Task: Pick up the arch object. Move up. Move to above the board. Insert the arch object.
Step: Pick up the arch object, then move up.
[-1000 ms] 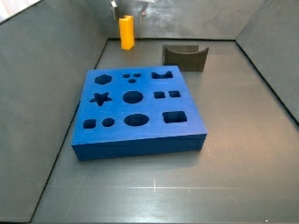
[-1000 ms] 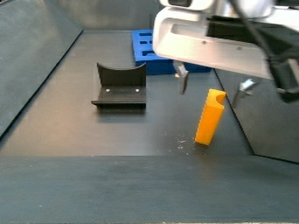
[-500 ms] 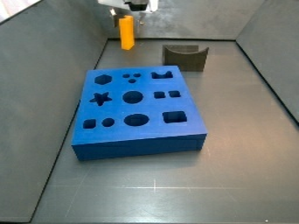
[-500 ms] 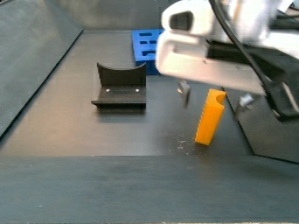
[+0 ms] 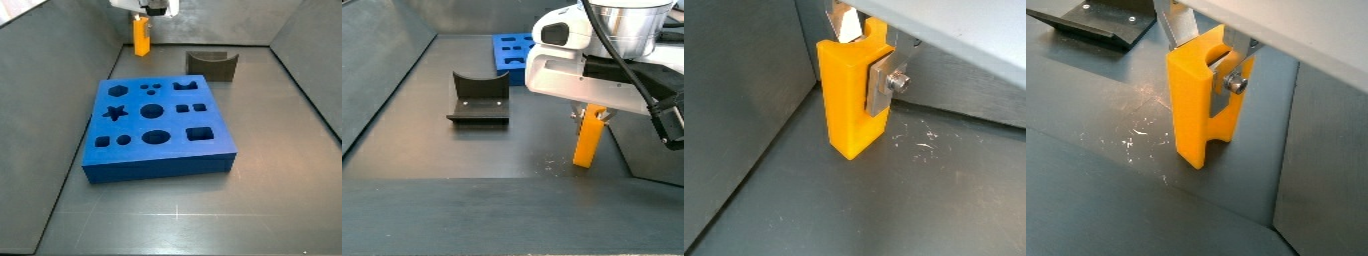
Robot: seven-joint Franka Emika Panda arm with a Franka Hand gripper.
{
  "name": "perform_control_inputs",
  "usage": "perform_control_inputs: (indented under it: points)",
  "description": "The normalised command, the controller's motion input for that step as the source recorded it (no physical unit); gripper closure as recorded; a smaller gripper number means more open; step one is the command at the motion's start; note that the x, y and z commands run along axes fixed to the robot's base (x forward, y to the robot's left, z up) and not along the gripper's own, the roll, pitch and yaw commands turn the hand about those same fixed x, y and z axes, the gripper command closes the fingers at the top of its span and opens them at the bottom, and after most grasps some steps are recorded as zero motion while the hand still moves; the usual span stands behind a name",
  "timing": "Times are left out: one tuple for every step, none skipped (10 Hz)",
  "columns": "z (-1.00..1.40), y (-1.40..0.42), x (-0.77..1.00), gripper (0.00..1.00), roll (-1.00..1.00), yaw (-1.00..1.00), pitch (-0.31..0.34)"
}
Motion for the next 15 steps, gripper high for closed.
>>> perform_control_inputs:
  points:
    - [0.0,0.0,0.0,1.0,0.0,0.0,0.0]
    - [0.0,0.0,0.0,1.0,0.0,0.0,0.0]
    - [0.0,0.0,0.0,1.0,0.0,0.0,0.0]
    - [0.0,0.0,0.0,1.0,0.0,0.0,0.0]
    - [0.0,0.0,0.0,1.0,0.0,0.0,0.0]
    - [0.0,0.0,0.0,1.0,0.0,0.0,0.0]
    - [0.0,0.0,0.0,1.0,0.0,0.0,0.0]
    - [0.0,0.0,0.0,1.0,0.0,0.0,0.0]
    - [0.0,0.0,0.0,1.0,0.0,0.0,0.0]
    - [0.83,0.0,0.0,1.0,0.0,0.0,0.0]
    - [0.79,0.01,-0.04,1.0,0.0,0.02,0.032]
    - [0.69,0.01,-0.06,1.0,0.0,0.01,0.074]
    - [0.59,0.01,-0.04,1.0,0.02,0.0,0.099]
    - [0.52,0.01,-0.03,1.0,0.04,-0.01,0.106]
    - [0.46,0.0,-0.03,1.0,0.06,-0.01,0.107]
